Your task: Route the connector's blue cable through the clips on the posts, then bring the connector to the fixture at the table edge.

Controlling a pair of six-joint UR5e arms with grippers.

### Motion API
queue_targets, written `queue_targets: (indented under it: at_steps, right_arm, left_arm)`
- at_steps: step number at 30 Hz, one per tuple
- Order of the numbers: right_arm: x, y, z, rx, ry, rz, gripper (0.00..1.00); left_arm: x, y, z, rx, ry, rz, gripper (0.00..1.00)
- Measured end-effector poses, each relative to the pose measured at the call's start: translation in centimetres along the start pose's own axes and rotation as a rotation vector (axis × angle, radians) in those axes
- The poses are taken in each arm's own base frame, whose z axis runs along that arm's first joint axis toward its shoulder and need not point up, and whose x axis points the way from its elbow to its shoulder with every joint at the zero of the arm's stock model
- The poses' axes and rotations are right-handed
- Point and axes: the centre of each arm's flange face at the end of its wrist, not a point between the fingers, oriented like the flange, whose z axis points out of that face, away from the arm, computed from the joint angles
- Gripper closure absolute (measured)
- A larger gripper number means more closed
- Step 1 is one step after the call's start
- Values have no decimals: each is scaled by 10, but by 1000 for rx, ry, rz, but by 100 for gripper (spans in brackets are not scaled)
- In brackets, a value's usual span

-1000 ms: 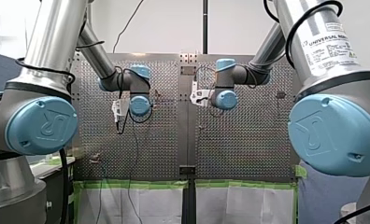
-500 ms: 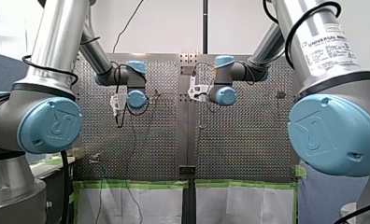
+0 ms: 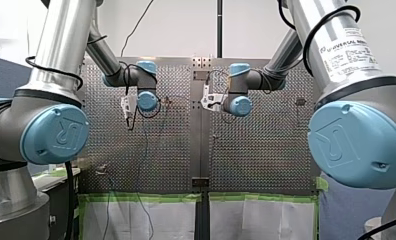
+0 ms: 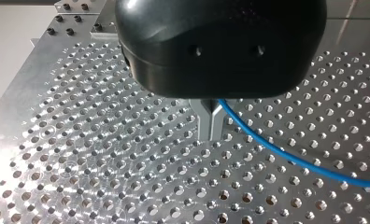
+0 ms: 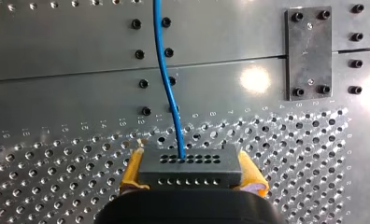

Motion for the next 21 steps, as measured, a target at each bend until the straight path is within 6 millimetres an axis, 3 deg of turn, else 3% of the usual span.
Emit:
queue_targets:
  at_steps: [15, 21]
  right_arm:
    - [0, 11, 4, -19, 6, -2, 100]
    - [-1, 19, 6, -30, 6, -4, 100]
  left_arm:
    - [0, 4, 7, 32, -4, -7, 100]
    - [8, 4, 17, 44, 7, -4, 100]
